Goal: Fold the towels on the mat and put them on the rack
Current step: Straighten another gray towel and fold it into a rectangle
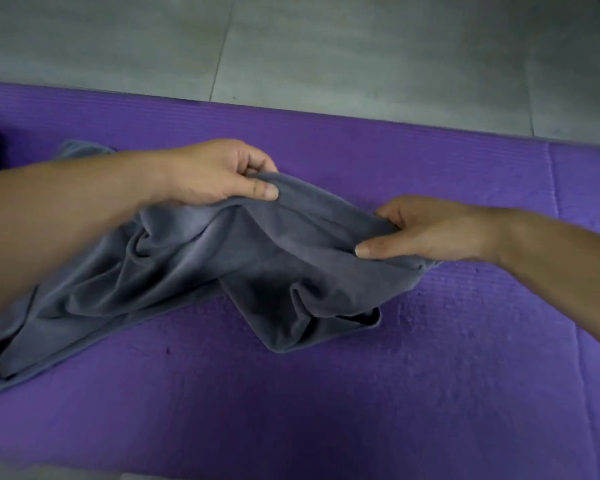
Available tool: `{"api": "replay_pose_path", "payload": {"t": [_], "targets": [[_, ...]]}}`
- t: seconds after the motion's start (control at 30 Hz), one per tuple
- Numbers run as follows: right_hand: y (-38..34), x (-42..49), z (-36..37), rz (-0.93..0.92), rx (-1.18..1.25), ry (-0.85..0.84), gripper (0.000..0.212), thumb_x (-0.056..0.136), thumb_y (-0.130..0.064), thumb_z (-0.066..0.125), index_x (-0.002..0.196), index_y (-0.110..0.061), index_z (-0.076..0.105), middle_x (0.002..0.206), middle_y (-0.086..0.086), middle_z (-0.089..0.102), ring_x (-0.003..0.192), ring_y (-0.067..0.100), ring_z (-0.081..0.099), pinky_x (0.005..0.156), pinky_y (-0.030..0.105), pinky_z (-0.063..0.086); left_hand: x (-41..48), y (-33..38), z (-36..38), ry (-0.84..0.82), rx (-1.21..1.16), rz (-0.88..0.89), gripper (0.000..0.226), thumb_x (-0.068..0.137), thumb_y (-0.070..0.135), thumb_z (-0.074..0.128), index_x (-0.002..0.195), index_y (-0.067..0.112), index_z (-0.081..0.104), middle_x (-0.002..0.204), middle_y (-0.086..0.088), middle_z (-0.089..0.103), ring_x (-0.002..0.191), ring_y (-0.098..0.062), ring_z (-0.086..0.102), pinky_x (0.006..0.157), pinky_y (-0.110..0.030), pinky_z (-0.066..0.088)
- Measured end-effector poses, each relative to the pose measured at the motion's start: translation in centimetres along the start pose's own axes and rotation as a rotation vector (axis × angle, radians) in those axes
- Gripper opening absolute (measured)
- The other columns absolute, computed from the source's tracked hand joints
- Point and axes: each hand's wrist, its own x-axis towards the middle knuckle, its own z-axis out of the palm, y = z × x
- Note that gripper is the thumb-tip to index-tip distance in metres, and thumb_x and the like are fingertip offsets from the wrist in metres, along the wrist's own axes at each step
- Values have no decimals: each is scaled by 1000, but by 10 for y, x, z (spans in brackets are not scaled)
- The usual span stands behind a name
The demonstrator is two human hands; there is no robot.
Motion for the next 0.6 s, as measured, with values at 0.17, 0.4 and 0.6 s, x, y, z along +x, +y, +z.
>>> {"api": "replay_pose_path", "payload": {"t": [0.17, 0.4, 0.6], "targets": [[50, -21, -18, 11, -263, 274, 38, 86, -54, 67, 68, -22, 59, 54, -14, 52, 51, 1, 47, 54, 22, 40, 8, -1, 5, 65, 171, -70, 11, 90, 18, 73, 100, 15, 71, 97, -4, 77, 86, -13, 70, 83, -32, 58], [78, -51, -8, -9, -292, 333, 33, 86, -50, 70, 73, -22, 60, 59, -10, 57, 54, 6, 51, 57, 28, 43, 42, 45, 69, 28, 840, -67, 39, 90, 28, 67, 126, 30, 53, 129, 5, 59, 119, -20, 55, 100, -35, 44], [87, -53, 15, -167, 121, 643, 31, 77, -27, 84, 75, -17, 55, 57, -15, 49, 51, 1, 44, 46, 16, 34, 68, 102, 130, -214, 253, 71, 31, 91, 43, 67, 110, 20, 73, 99, 4, 75, 88, -5, 66, 86, -34, 54]]}}
